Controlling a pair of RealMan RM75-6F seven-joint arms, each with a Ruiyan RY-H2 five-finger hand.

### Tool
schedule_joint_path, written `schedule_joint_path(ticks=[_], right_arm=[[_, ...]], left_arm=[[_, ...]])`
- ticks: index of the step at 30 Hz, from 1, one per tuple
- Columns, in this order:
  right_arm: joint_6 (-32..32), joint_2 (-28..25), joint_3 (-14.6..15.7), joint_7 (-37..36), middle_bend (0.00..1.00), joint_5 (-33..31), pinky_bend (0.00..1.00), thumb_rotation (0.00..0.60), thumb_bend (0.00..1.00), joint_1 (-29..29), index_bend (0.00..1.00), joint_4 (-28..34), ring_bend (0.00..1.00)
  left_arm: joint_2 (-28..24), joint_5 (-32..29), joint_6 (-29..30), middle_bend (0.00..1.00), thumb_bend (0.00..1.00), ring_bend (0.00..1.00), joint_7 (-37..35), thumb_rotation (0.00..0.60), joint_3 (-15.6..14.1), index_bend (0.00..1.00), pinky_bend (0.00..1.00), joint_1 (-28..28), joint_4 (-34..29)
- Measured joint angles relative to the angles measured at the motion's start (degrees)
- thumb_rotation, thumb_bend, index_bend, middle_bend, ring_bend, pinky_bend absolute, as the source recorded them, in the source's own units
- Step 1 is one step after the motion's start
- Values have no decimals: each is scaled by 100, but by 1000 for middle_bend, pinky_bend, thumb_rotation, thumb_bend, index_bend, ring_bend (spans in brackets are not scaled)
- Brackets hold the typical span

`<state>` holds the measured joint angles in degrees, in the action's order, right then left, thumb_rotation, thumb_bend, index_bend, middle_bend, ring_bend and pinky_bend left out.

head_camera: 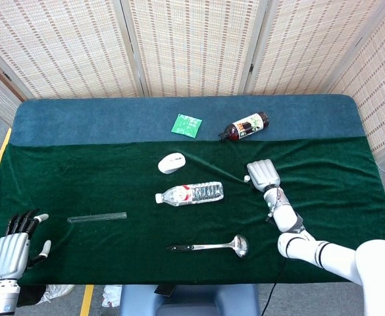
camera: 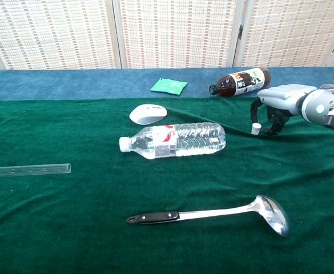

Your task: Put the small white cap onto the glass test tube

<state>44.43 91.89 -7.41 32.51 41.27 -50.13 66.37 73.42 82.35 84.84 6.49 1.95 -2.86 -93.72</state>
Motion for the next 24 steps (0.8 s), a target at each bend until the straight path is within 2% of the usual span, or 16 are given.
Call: schedule_joint_path(ticks=[24], right_arm=[[-32, 132, 4, 303, 1000, -269, 1000, 600, 468, -171, 485, -104, 1000]], left_arm=[[-40, -88, -45, 136, 427, 104, -48, 600, 9, 243, 0, 14, 10]])
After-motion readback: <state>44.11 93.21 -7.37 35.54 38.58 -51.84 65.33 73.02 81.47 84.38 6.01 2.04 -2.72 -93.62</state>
